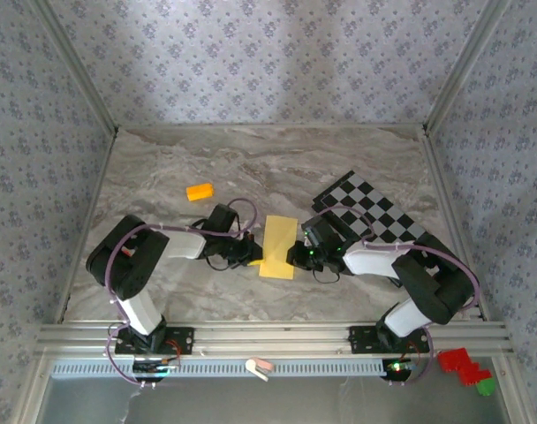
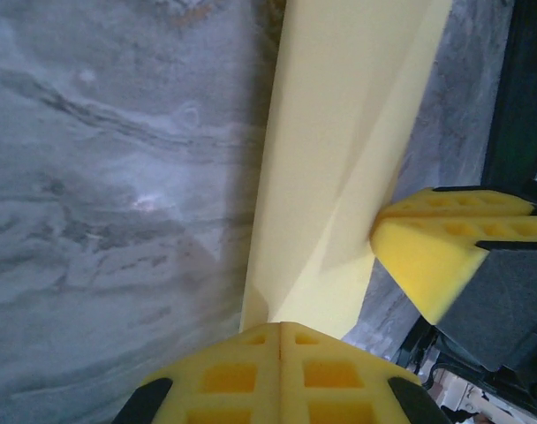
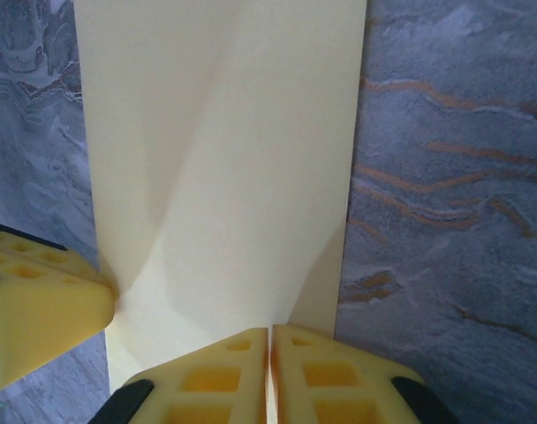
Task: Fold a paper plane with a square sheet of paper (pick it up from the middle)
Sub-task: First fold in half a square sheet of paper at the center of the table.
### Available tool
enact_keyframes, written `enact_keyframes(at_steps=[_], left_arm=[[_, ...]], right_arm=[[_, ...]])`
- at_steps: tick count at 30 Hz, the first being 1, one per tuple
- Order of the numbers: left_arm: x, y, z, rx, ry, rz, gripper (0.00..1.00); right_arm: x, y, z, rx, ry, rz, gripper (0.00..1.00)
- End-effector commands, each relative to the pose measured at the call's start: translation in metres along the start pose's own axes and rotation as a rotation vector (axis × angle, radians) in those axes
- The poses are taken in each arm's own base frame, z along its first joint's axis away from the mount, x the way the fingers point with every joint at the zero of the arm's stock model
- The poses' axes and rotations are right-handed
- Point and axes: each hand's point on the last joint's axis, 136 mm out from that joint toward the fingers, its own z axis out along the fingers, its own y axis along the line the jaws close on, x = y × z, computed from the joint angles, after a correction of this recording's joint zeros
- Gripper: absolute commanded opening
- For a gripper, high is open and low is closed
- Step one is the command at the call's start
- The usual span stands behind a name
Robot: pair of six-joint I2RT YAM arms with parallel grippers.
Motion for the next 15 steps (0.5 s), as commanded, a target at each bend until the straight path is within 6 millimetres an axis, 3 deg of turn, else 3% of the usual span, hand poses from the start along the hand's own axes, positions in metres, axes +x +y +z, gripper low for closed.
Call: enact_keyframes(at_steps=[1, 9, 15], left_arm=[[-0.007, -0.005, 0.002, 0.018, 0.004, 0.029, 0.0], [0.003, 0.019, 0.004, -0.063, 0.03, 0.011, 0.0], [0.012, 0.039, 0.006, -0.134, 0.069, 0.007, 0.0]], right_arm=[[0.011, -0.026, 0.004, 0.111, 0.031, 0.027, 0.12], [0.008, -0.02, 0.001, 0.094, 0.027, 0.01, 0.15], [-0.001, 0.0, -0.003, 0.033, 0.019, -0.031, 0.25]])
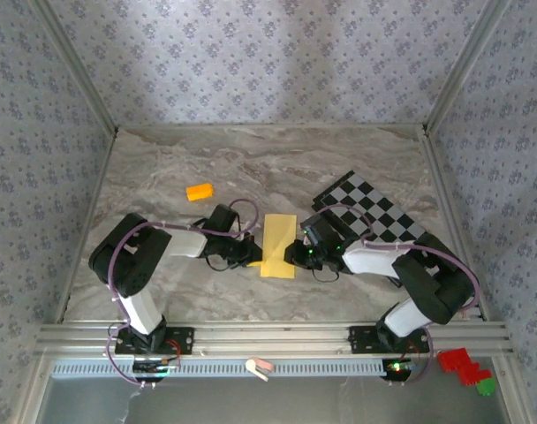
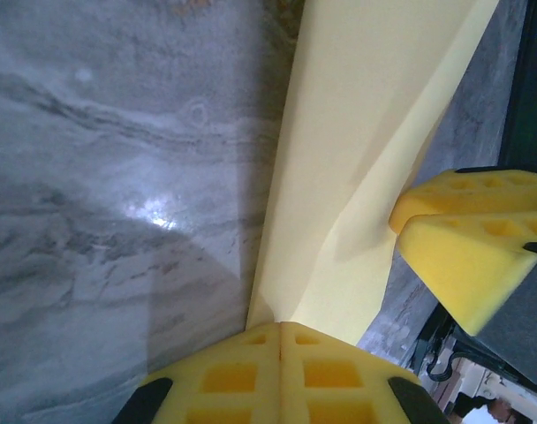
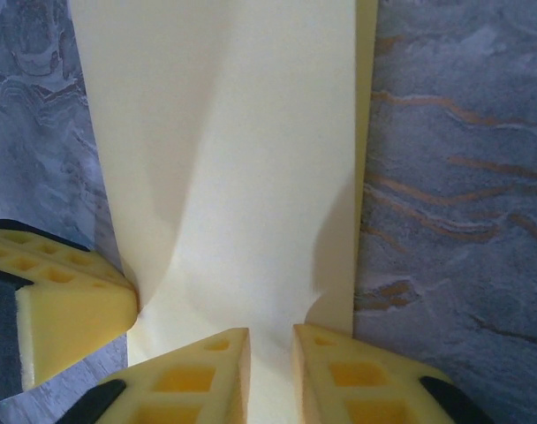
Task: Fold a paper plane with a square sheet of paper (pick it up from the middle)
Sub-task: First fold in half a square sheet of paper at the center of the table.
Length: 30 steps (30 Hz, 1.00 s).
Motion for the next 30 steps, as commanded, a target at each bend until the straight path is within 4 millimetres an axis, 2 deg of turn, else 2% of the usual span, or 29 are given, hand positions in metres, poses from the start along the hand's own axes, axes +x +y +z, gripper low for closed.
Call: enact_keyframes(at_steps=[1, 8, 18, 25, 30], left_arm=[[0.013, 0.035, 0.005, -0.124, 0.05, -0.039, 0.0], [0.014, 0.048, 0.005, -0.194, 0.072, -0.025, 0.0], [0.013, 0.058, 0.01, -0.323, 0.073, 0.012, 0.0], [0.019, 0.072, 0.011, -0.444, 0.063, 0.041, 0.0], [0.02, 0.079, 0.009, -0.487, 0.052, 0.043, 0.0]], right_arm=[[-0.001, -0.001, -0.004, 0.028, 0.012, -0.026, 0.26], [-0.018, 0.031, -0.023, -0.063, -0.025, -0.105, 0.33], [-0.038, 0.047, -0.031, -0.157, -0.038, -0.112, 0.34], [-0.047, 0.063, -0.012, -0.226, 0.022, -0.089, 0.28], [-0.051, 0.061, 0.008, -0.226, 0.065, -0.048, 0.25]])
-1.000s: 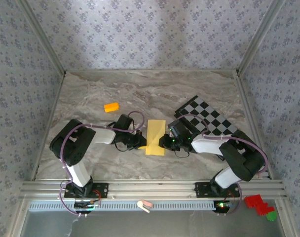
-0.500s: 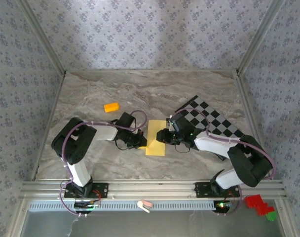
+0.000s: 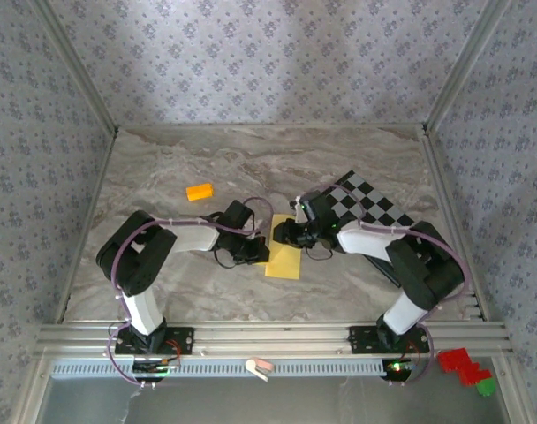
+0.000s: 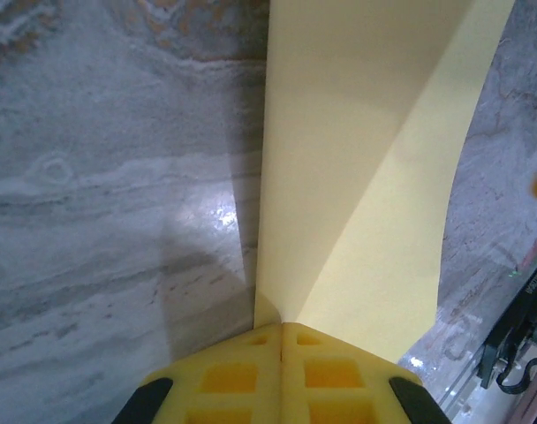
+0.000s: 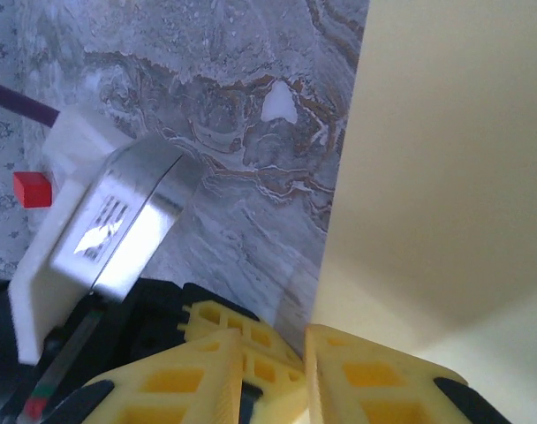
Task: Fold a paper plane with a square sheet of paper (pick it up from the middle)
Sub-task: First fold in half a square sheet of paper at the center of the table.
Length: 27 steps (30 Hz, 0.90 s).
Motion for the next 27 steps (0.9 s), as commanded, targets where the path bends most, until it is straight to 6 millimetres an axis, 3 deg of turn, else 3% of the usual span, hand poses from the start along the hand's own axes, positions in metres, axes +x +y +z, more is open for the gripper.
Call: enact_keyframes(at_steps=[1, 11, 27], left_arm=[[0.032, 0.08, 0.01, -0.325, 0.051, -0.081, 0.0], [0.037, 0.088, 0.006, -0.407, 0.07, -0.053, 0.0], [0.07, 0.121, 0.005, -0.591, 0.199, 0.012, 0.0]], right_arm=[[-0.006, 0.006, 0.009, -0.043, 0.028, 0.024, 0.25], [0.001, 0.006, 0.037, -0.075, 0.123, 0.035, 0.21], [-0.021, -0.035, 0.047, 0.024, 0.131, 0.089, 0.14]])
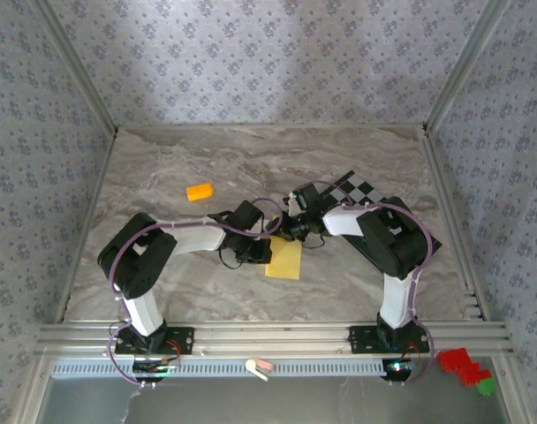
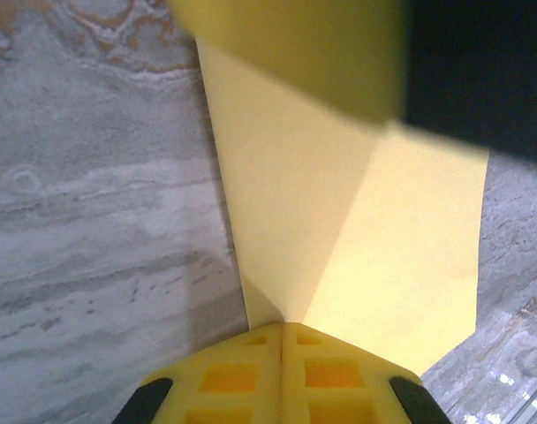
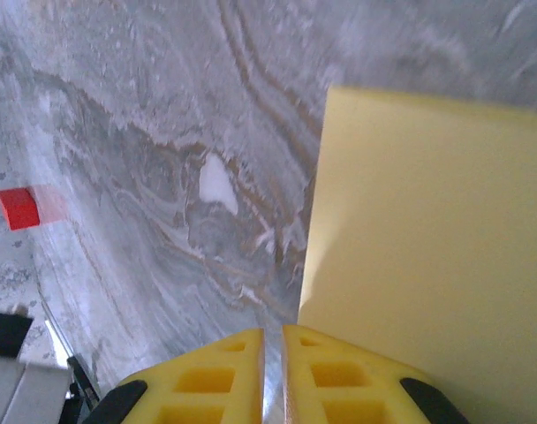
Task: Fold a paper plane with a square sheet of paper (pick it up from the middle)
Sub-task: First fold in half a square sheet of paper at the center of the table.
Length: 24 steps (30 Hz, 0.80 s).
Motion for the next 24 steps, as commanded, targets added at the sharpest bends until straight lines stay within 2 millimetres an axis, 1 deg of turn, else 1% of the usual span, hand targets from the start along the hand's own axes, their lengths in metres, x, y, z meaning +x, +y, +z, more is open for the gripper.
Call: enact_keyframes(at_steps=[1, 6, 8, 11, 17, 24], left_arm=[[0.078, 0.106, 0.018, -0.42, 0.226, -0.065, 0.0], [0.084, 0.111, 0.02, -0.435, 0.242, -0.06, 0.0], [0.086, 0.112, 0.02, -0.439, 0.247, -0.057, 0.0], [0.088, 0.113, 0.021, -0.444, 0.251, -0.053, 0.0], [0.09, 0.117, 0.022, -0.458, 0.261, -0.044, 0.0], [0.093, 0.118, 0.023, -0.464, 0.269, -0.041, 0.0]], right_arm=[[-0.002, -0.012, 0.004, 0.044, 0.024, 0.008, 0.14], [-0.011, -0.018, 0.004, 0.076, 0.03, 0.005, 0.14], [-0.016, -0.023, 0.005, 0.089, 0.029, 0.016, 0.14], [-0.022, -0.028, 0.005, 0.103, 0.026, 0.025, 0.14], [-0.033, -0.03, 0.005, 0.107, 0.019, 0.029, 0.13], [-0.048, -0.04, 0.004, 0.117, 0.008, 0.043, 0.13]])
